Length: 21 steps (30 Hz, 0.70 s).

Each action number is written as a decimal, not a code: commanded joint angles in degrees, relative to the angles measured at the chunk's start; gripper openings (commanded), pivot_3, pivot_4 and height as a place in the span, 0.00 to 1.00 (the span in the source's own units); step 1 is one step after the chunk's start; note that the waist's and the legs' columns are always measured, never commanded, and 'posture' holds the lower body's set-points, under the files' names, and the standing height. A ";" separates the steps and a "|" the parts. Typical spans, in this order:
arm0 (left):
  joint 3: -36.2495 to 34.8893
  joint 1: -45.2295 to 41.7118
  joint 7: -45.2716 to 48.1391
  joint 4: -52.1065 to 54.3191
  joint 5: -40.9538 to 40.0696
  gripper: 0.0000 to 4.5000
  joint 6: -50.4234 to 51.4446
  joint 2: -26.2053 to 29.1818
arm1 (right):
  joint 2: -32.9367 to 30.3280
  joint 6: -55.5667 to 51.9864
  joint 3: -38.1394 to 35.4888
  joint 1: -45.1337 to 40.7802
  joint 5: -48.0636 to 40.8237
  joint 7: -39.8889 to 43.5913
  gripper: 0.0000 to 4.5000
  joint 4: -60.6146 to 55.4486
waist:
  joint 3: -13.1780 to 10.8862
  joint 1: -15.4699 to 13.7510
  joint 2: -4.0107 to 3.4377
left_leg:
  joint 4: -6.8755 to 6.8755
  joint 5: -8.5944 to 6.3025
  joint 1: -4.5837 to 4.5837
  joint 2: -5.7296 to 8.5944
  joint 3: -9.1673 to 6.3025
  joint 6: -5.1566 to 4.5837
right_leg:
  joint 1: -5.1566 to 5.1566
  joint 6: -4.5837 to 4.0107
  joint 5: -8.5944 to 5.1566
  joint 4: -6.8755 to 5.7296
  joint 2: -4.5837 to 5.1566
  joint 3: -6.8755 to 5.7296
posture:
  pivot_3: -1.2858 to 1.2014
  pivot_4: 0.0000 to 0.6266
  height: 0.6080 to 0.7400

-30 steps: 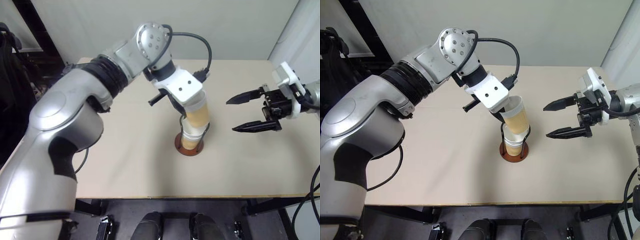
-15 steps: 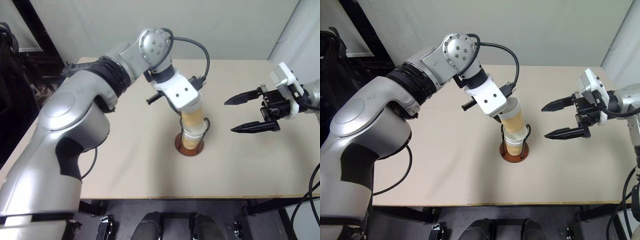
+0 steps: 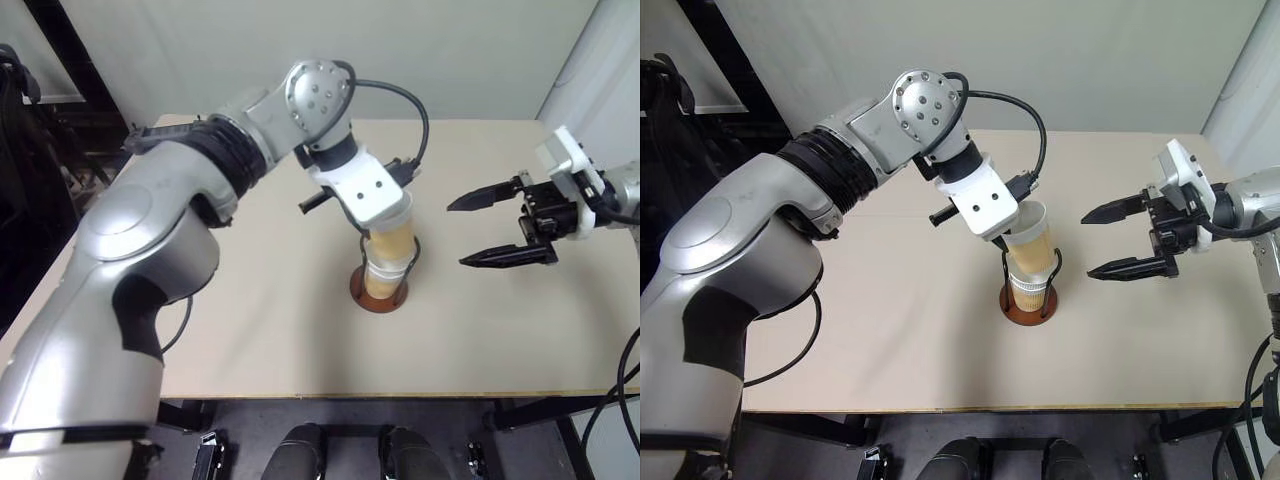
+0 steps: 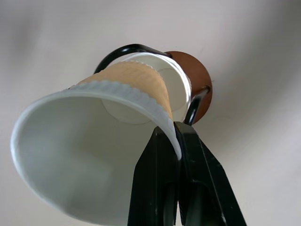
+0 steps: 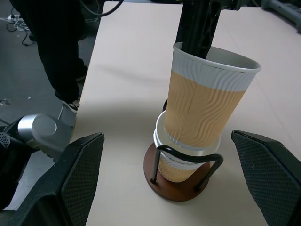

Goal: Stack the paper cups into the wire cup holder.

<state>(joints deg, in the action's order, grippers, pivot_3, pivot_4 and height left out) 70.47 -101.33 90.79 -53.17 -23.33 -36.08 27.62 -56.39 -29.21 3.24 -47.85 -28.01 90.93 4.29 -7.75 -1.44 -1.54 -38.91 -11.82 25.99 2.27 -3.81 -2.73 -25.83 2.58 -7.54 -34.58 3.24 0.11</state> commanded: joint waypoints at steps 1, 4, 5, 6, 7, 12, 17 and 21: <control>-0.19 -0.96 1.71 0.14 -0.91 0.01 -0.69 -0.18 | -0.57 -0.20 -2.88 -0.10 -1.40 -0.64 1.00 -1.95 | 0.00 0.00 0.00 | 0.00 0.00 0.00 0.00 0.00 0.00 | 0.00 0.00 0.00 0.00 0.00 0.00 | 0.52 0.24 1.00; -0.10 -0.99 1.71 -0.57 -0.20 0.01 -1.65 -0.44 | -0.63 -0.39 -3.04 0.12 -1.48 -0.84 1.00 -2.16 | 0.00 0.00 0.00 | 0.00 0.00 0.00 0.00 0.00 0.00 | 0.00 0.00 0.00 0.00 0.00 0.00 | 0.52 0.24 1.00; -0.17 -0.98 1.71 -0.89 0.14 0.01 -2.10 -0.52 | -0.61 -0.49 -3.07 0.14 -1.50 -0.93 1.00 -2.26 | 0.00 0.00 0.00 | 0.00 0.00 0.00 0.00 0.00 0.01 | 0.00 0.00 0.00 0.00 0.00 0.00 | 0.52 0.24 1.00; -0.23 -0.97 1.71 -1.17 0.40 0.01 -2.47 -0.61 | -0.59 -0.57 -3.10 0.16 -1.53 -1.00 1.00 -2.33 | 0.00 0.00 0.00 | 0.00 0.00 0.00 0.00 0.00 0.01 | 0.00 0.00 0.00 0.00 0.00 0.00 | 0.52 0.24 1.00; -0.26 -0.97 1.71 -1.39 0.54 0.01 -2.74 -0.68 | -0.58 -0.62 -3.12 0.16 -1.54 -1.04 1.00 -2.38 | 0.00 0.00 0.00 | 0.00 -0.01 0.00 0.00 0.00 0.01 | 0.00 0.00 0.00 0.00 0.00 0.00 | 0.52 0.24 1.00; -0.92 -1.01 1.71 -4.05 3.33 0.01 -5.74 -1.61 | -0.54 -0.59 -3.07 0.13 -1.54 -1.16 1.00 -2.31 | 0.00 0.00 0.00 | 0.00 -0.01 0.01 0.00 0.00 0.00 | 0.00 0.01 -0.01 0.01 0.00 0.00 | 0.52 0.24 1.00; -1.61 -0.97 1.71 -6.11 5.58 0.01 -7.25 -2.30 | -0.52 -0.61 -3.13 0.46 -1.60 -1.38 1.00 -2.59 | 0.00 0.00 0.00 | 0.00 -0.02 0.00 -0.01 0.00 0.00 | 0.00 0.01 -0.01 0.01 0.00 0.00 | 0.52 0.24 1.00; -2.45 -1.10 1.71 -7.23 6.65 0.15 -6.96 -3.13 | -0.61 -0.57 -3.20 0.74 -1.59 -1.41 1.00 -2.73 | 0.00 -0.01 0.00 | 0.00 -0.03 0.01 0.00 0.00 -0.01 | 0.01 0.02 -0.01 0.03 0.00 0.00 | 0.52 0.24 1.00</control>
<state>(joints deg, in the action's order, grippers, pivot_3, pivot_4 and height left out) 70.15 -101.32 90.79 -59.91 -17.01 -42.56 24.84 -56.40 -29.89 2.59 -46.64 -28.43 89.92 3.38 -7.75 -1.44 -1.54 -38.90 -11.85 26.00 2.27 -3.82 -2.74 -25.81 2.60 -7.56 -34.53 3.24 0.11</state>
